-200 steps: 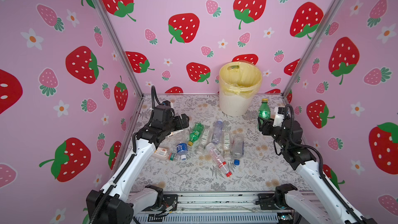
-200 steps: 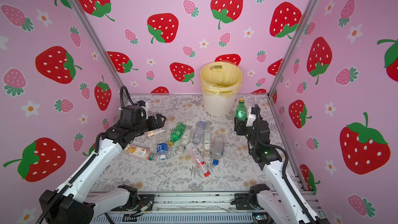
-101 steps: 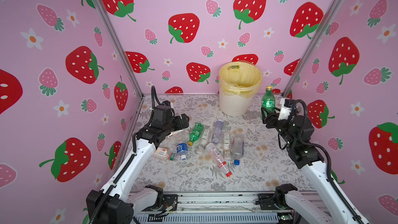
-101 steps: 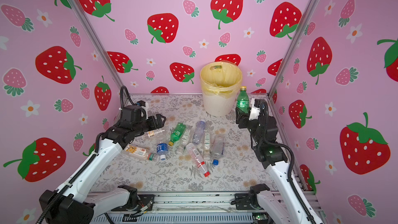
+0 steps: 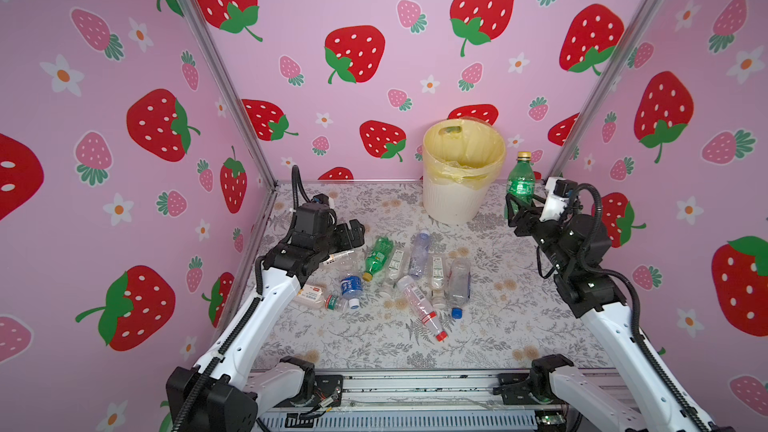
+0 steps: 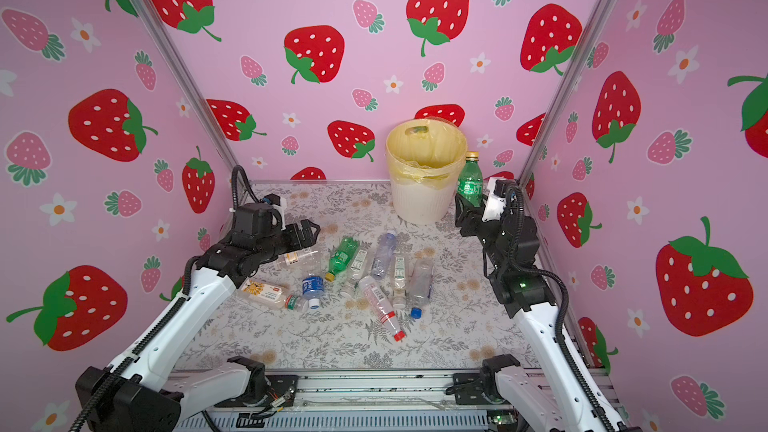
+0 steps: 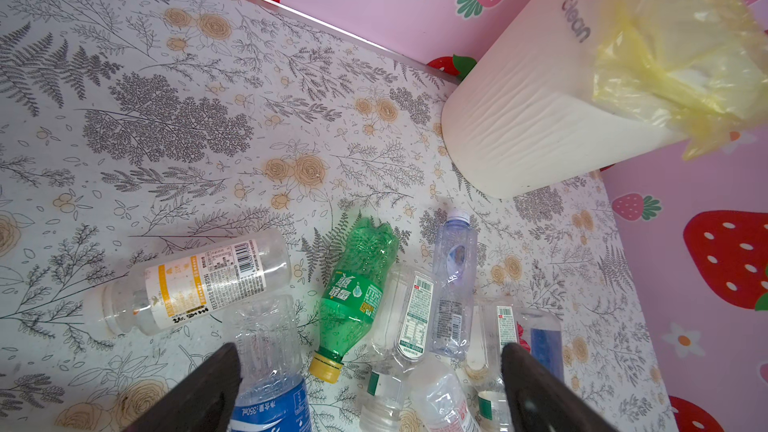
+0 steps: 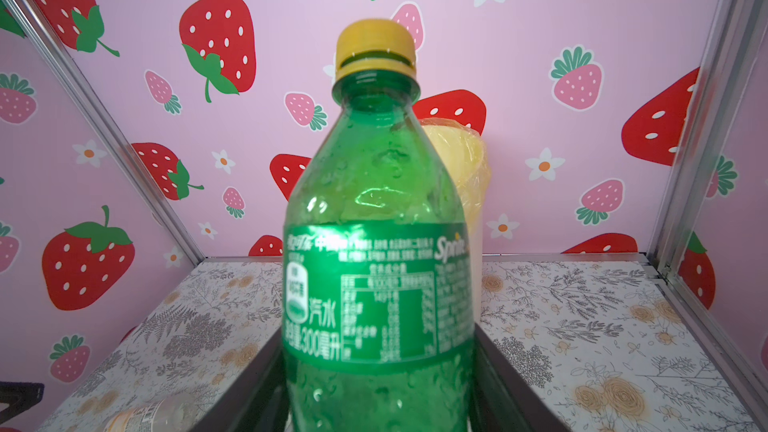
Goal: Throw the plastic bottles in the bin
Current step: 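Carry the Sprite bottle with the right gripper up over the bin, then open the right gripper above the bin to drop the Sprite bottle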
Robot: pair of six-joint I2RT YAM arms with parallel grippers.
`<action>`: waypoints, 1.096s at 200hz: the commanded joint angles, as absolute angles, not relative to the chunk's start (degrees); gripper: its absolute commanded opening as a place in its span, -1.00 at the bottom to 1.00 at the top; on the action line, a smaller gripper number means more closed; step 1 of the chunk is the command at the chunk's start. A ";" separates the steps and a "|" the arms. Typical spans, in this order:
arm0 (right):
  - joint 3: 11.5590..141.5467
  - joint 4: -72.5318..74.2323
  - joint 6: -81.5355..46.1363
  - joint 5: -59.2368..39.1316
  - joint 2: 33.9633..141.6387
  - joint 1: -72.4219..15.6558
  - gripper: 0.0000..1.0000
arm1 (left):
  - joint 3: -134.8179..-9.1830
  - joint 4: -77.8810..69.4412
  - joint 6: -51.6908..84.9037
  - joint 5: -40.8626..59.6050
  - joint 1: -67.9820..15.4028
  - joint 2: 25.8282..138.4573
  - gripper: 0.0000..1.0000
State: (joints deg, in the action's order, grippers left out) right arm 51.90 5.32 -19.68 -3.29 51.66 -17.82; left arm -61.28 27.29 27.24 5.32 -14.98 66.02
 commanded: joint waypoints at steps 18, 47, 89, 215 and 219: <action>61.61 8.18 -22.06 -3.87 61.60 -17.67 0.26 | -61.26 27.44 27.34 5.27 -14.67 65.18 0.98; 79.79 5.72 -22.67 -2.20 77.95 -17.67 0.26 | -61.44 27.42 27.40 5.28 -14.63 65.35 0.98; 127.27 -22.04 -23.00 -2.08 110.23 -17.67 0.99 | -62.73 28.07 27.07 4.78 -14.45 65.97 0.98; 78.01 -3.26 -22.85 -2.34 78.21 -18.02 0.99 | -61.16 27.23 27.86 4.98 -14.23 64.70 0.98; 76.99 -3.32 -22.79 -2.48 77.58 -18.02 0.99 | -61.09 27.25 27.86 4.86 -14.20 64.78 0.98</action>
State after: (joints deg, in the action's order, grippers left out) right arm 82.46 -4.19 -23.77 -2.52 79.92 -17.87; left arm -61.28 27.27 27.29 5.08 -14.48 64.58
